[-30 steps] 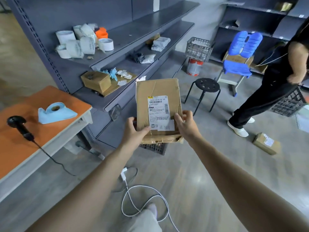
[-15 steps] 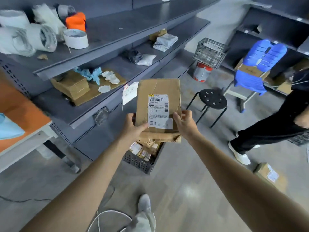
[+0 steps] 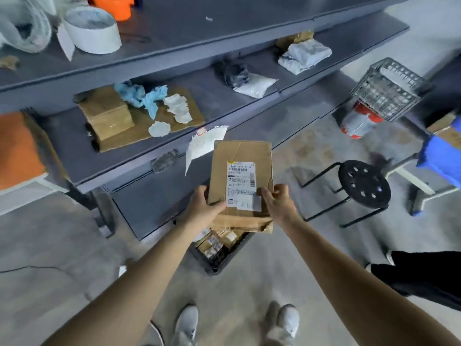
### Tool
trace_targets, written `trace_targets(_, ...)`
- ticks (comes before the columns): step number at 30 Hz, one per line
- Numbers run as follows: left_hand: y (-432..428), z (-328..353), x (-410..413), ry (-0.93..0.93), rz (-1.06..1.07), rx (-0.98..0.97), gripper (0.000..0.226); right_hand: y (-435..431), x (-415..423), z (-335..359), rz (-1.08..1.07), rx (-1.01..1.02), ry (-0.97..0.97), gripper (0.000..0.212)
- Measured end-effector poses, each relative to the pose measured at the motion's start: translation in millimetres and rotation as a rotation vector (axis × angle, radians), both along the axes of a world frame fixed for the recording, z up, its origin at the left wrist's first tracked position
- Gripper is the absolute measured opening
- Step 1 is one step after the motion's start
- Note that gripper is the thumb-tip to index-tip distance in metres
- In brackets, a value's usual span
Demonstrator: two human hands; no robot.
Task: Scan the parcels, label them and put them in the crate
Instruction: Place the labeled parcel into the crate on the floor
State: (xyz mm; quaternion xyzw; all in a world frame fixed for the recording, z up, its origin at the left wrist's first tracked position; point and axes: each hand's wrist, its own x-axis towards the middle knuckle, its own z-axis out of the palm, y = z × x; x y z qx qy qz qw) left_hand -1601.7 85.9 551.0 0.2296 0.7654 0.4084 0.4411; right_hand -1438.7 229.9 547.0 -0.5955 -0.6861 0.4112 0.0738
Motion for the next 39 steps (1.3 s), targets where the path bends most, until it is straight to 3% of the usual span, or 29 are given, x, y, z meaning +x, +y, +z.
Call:
trace_targets(6, 38.7, -54.6, 43.6, 0.037, 0.200, -0.128, 0.053, 59.6, 11.1, -71.0, 0.206, -0.140, -0.015, 0.048)
trace_targets(10, 80.1, -83.7, 87.2, -0.032, 0.365, -0.129, 0.043, 106.0, 31.0, -111.9, 0.329, -0.234, 0.066, 0.033)
trace_targets(22, 192.8, -180.0, 158.8, -0.112, 0.576, -0.153, 0.054, 248.7, 57.8, -188.3, 0.610, -0.092, -0.077, 0.028)
trace_targets(33, 61.8, -264.1, 119.9, 0.096, 0.919, -0.231, 0.033, 120.8, -24.5, -282.4, 0.796, -0.250, 0.092, 0.031)
trace_targets(39, -9.6, -334.8, 102.7, 0.194, 0.939, -0.364, 0.035, 46.6, -54.0, -354.8, 0.922, -0.281, -0.008, 0.034)
